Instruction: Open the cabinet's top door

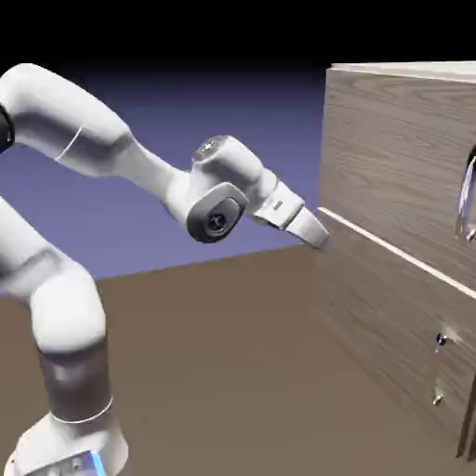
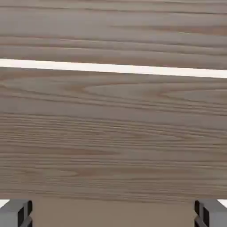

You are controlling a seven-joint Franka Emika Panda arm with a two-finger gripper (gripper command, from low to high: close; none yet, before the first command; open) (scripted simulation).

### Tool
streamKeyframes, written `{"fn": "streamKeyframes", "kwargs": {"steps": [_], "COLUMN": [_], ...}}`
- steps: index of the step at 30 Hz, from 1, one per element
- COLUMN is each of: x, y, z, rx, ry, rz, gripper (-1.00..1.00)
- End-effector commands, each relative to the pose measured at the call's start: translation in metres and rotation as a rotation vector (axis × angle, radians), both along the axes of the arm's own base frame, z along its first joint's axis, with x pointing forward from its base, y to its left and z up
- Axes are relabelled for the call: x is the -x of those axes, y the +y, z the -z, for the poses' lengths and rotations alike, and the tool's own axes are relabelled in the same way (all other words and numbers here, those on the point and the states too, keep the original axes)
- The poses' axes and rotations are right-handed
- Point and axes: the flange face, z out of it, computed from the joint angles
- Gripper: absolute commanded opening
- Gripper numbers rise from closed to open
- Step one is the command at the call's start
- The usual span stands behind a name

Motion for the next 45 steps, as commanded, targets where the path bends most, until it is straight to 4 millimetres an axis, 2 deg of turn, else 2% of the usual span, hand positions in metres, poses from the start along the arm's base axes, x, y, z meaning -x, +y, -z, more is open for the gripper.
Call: {"fn": "streamKeyframes", "kwargs": {"steps": [1,8,14,20,25,30,35,40,45], "x": [-0.001,0.003,0.012,0.023,0.029,0.030,0.025,0.012,-0.007], "y": [0.002,0.007,-0.001,-0.020,-0.043,-0.073,-0.105,-0.139,-0.172], "z": [-0.011,-0.080,-0.130,-0.169,-0.191,-0.202,-0.201,-0.188,-0.163], "rx": [0.043,0.363,0.658,0.966,1.229,1.495,1.757,2.014,2.263], "ry": [-0.025,-0.200,-0.342,-0.460,-0.530,-0.566,-0.565,-0.525,-0.448], "rz": [-0.046,-0.328,-0.513,-0.646,-0.723,-0.776,-0.815,-0.851,-0.897], "gripper": [1.00,1.00,1.00,1.00,1.00,1.00,1.00,1.00,1.00]}}
